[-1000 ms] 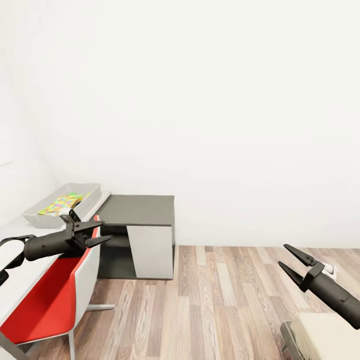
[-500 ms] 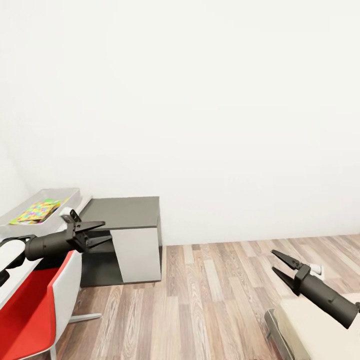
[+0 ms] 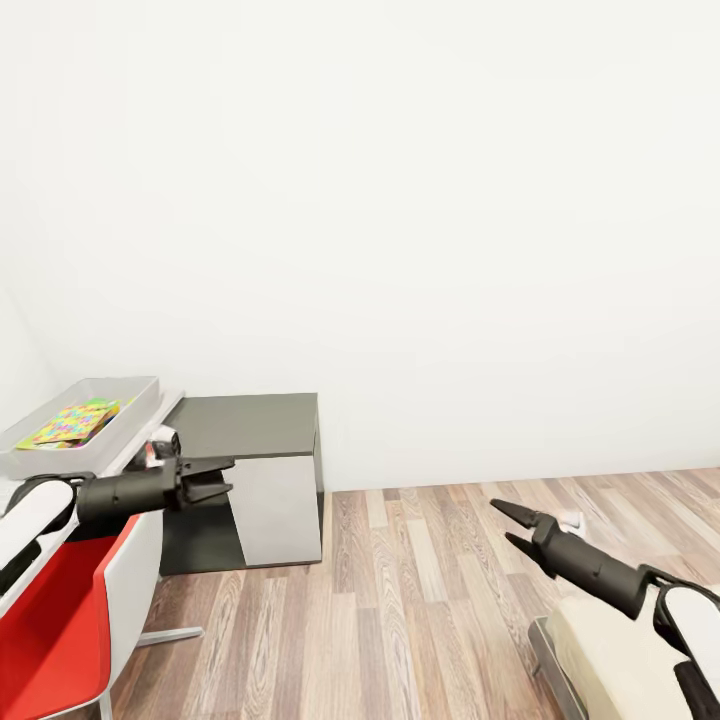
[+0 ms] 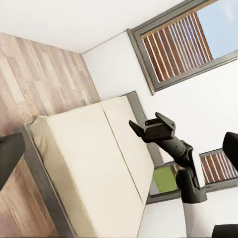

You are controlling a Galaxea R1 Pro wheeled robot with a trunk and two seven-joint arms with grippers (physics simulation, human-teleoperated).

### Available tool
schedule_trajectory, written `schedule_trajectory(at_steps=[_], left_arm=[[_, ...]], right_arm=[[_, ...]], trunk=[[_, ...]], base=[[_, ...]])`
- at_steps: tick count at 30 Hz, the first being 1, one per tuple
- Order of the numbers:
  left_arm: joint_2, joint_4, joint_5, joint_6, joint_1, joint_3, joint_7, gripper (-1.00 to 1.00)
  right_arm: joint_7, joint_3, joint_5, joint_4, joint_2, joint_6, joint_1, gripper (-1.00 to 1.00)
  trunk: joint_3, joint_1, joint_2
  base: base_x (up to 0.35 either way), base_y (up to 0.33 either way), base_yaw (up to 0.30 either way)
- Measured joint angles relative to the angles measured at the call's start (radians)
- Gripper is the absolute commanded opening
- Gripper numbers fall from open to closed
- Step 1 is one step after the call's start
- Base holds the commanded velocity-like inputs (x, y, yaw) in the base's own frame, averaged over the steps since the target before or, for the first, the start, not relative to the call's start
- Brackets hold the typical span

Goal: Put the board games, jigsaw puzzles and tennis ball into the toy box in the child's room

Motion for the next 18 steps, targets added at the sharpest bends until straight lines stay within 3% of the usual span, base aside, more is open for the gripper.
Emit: schedule_trajectory(at_steps=[4, 7, 11, 13, 16, 18], left_arm=[[-0.016, 0.03, -0.014, 0.001, -0.003, 0.002, 0.077, 1.0], [-0.028, 0.052, -0.016, 0.001, -0.003, 0.002, 0.114, 1.0], [-0.071, 0.103, -0.021, 0.0, -0.007, 0.0, 0.173, 1.0], [-0.107, 0.138, -0.034, 0.0, -0.008, -0.001, 0.221, 1.0], [-0.145, 0.168, -0.06, 0.0, -0.009, -0.001, 0.278, 1.0], [-0.183, 0.191, -0.094, 0.0, -0.01, 0.0, 0.331, 1.0]], right_arm=[[-0.111, 0.069, 0.012, 0.003, 0.001, 0.001, -0.056, 1.0], [-0.161, 0.095, 0.015, 0.007, 0.001, -0.001, -0.073, 1.0], [-0.219, 0.124, 0.017, 0.041, 0.011, -0.001, -0.087, 1.0], [-0.235, 0.133, 0.019, 0.084, 0.024, -0.001, -0.091, 1.0], [-0.244, 0.138, 0.027, 0.146, 0.042, -0.001, -0.095, 1.0], [-0.249, 0.141, 0.056, 0.214, 0.055, -0.001, -0.104, 1.0]], trunk=[[0.0, 0.0, 0.0], [0.0, 0.0, 0.0], [0.0, 0.0, 0.0], [0.0, 0.0, 0.0], [0.0, 0.0, 0.0], [0.0, 0.0, 0.0]], base=[[0.0, 0.0, 0.0], [0.0, 0.0, 0.0], [0.0, 0.0, 0.0], [0.0, 0.0, 0.0], [0.0, 0.0, 0.0], [0.0, 0.0, 0.0]])
